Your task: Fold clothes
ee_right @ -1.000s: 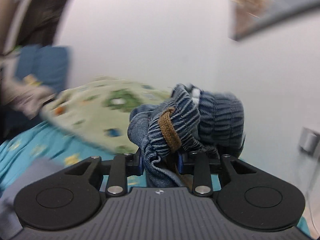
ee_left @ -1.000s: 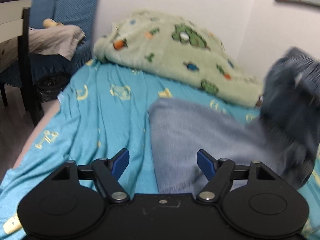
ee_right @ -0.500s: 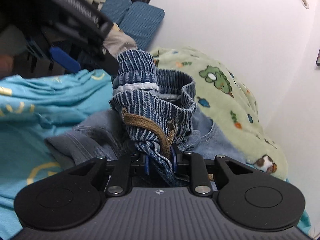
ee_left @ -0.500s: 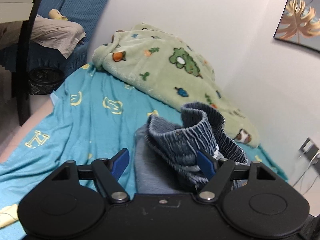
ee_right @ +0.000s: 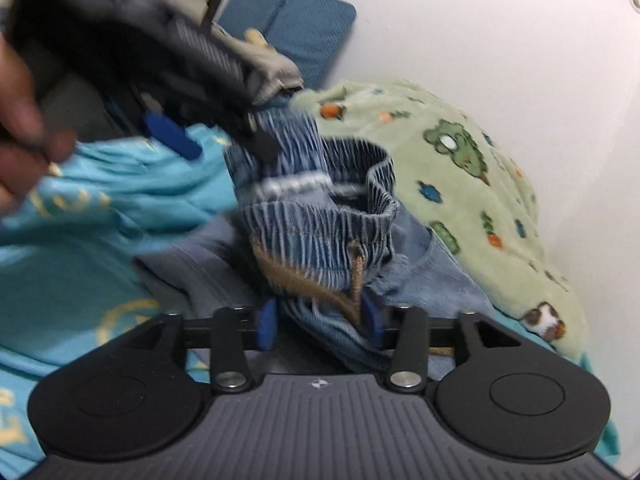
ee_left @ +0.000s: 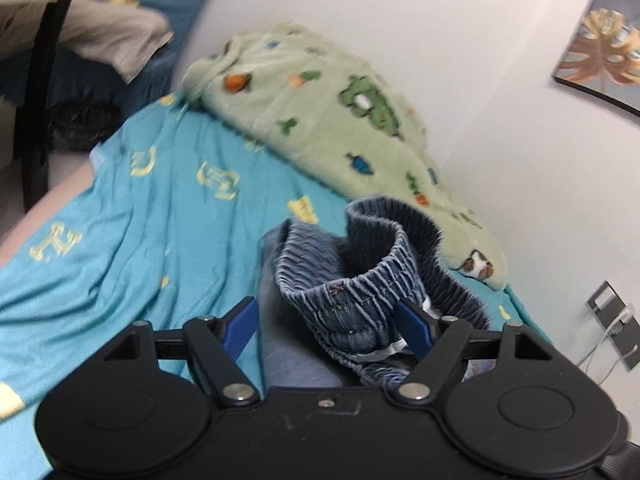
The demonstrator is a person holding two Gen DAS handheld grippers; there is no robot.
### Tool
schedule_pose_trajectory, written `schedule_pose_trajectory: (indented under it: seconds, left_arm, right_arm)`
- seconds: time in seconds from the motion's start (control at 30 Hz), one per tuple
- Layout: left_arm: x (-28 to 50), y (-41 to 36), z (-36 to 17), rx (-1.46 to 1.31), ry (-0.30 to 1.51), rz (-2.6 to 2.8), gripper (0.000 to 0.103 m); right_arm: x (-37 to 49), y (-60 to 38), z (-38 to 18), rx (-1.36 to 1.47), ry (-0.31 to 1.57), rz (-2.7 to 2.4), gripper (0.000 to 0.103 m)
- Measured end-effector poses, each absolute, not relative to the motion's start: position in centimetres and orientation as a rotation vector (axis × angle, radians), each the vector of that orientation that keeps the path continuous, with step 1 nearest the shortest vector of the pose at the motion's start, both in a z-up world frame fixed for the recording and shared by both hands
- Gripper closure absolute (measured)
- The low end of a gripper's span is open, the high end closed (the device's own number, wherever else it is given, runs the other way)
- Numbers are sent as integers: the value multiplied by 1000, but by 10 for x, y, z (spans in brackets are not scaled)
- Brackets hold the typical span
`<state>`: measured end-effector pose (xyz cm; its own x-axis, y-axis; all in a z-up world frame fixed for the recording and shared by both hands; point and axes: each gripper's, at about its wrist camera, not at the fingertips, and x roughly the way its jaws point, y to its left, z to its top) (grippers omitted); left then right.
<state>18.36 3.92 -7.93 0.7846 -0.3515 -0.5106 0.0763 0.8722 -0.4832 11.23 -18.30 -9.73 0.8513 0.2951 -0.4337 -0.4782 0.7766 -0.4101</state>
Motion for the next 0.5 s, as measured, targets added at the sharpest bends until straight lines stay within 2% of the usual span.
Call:
schedule_pose_trajectory:
  seconds: [0.03,0.07,0.2,0.3,0.5]
  left_arm:
    - [185,41,-82,-469,646,-228,30]
    - [186,42,-86,-473,662,-215,29]
    - [188,48,-93,-501,682,-200,28]
    - [188,47,-94,-493,686,-198,26]
    - [189,43,-97,-479,706,-210,26]
  right_arm:
    - [109,-185,-94,-513,350,452,43]
    - [106,-187,-90,-490,339,477,42]
    - [111,-204,-76,-249,327,505,42]
    - [123,-208,-83,-213,334,412,42]
    - [156,-220,-100,-22,479,388,43]
